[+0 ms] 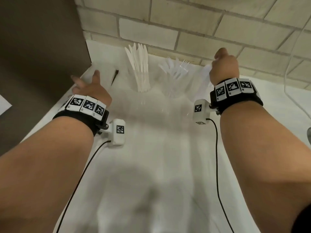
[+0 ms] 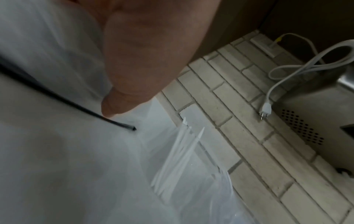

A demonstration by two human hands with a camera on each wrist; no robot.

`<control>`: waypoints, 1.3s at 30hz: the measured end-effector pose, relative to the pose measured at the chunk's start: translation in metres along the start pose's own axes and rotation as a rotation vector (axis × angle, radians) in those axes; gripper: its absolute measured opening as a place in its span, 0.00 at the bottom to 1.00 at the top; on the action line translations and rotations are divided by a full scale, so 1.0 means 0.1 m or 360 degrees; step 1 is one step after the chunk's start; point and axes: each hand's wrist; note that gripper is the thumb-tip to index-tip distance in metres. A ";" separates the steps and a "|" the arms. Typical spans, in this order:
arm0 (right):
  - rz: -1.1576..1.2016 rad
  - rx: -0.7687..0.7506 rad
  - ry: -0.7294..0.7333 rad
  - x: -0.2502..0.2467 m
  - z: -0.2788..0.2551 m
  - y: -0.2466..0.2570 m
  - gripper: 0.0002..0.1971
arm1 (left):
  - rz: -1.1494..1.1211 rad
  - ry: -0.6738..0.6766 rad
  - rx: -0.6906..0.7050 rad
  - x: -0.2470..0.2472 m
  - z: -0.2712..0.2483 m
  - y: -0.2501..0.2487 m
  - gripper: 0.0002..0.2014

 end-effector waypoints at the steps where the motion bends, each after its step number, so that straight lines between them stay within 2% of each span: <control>1: -0.0040 0.0029 0.0059 0.03 -0.02 -0.01 0.20 | 0.0003 0.0019 -0.0008 0.00 -0.01 0.01 0.46; 3: -0.0061 0.0058 0.0088 0.06 -0.07 -0.02 0.22 | -0.0041 0.0078 0.0012 0.02 -0.03 0.02 0.43; 6: -0.0037 0.0034 0.0000 0.05 -0.17 0.03 0.24 | -0.0108 0.0121 0.0121 0.06 -0.08 0.01 0.41; 11: 0.0039 -0.0194 -0.0139 0.02 -0.52 0.25 0.21 | -0.0049 0.0288 0.0261 -0.03 -0.39 -0.04 0.39; 14: 0.0120 -0.0308 0.0067 0.08 -0.83 0.33 0.18 | 0.0153 0.0388 0.0436 0.00 -0.62 -0.01 0.39; 17: 0.0170 -0.0374 0.0560 0.21 -1.09 0.31 0.16 | 0.0163 0.0547 0.0662 0.02 -0.83 0.01 0.38; 19: 0.0198 -0.0296 0.0928 0.28 -1.24 0.25 0.21 | -0.0001 0.0693 0.0749 -0.01 -0.91 0.02 0.37; 21: 0.0263 -0.0072 0.1167 0.33 -1.39 0.18 0.29 | -0.0363 0.0890 0.0729 -0.04 -0.95 0.05 0.37; 23: 0.0408 0.0121 0.1241 0.35 -1.48 0.11 0.31 | -0.0873 0.1139 0.0667 -0.03 -0.99 0.07 0.38; 25: 0.0682 0.0270 0.1236 0.36 -1.53 0.05 0.25 | -0.1377 0.1379 0.0495 0.03 -1.00 0.11 0.37; 26: 0.0836 0.0340 0.1211 0.37 -1.54 0.03 0.23 | -0.1469 0.1406 0.0441 0.10 -0.98 0.12 0.38; 28: 0.1037 0.0427 0.1129 0.39 -1.56 0.00 0.24 | -0.1228 0.1187 0.0491 0.17 -0.94 0.14 0.40; 30: 0.1083 0.0436 0.1048 0.38 -1.57 -0.01 0.28 | -0.0813 0.0748 0.0638 0.20 -0.90 0.13 0.36; 31: 0.1092 0.0419 0.1024 0.36 -1.58 0.01 0.26 | -0.0754 0.0530 0.0727 0.19 -0.90 0.11 0.31; 33: 0.1090 0.0350 0.1003 0.30 -1.60 0.05 0.19 | -0.0913 0.0255 0.0948 0.11 -0.97 0.03 0.22; 36: 0.1046 0.0185 0.1030 0.22 -1.67 0.14 0.16 | -0.1172 0.0252 0.1175 -0.02 -1.11 -0.19 0.18; 39: 0.0960 -0.0011 0.1091 0.15 -1.77 0.25 0.16 | -0.1182 0.0408 0.1150 -0.07 -1.16 -0.42 0.23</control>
Point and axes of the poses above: each hand's wrist, its own z-axis towards the middle knuckle, its own x-axis out of the palm, y = z × x, and after that the axes turned 3 degrees about -z, right-handed
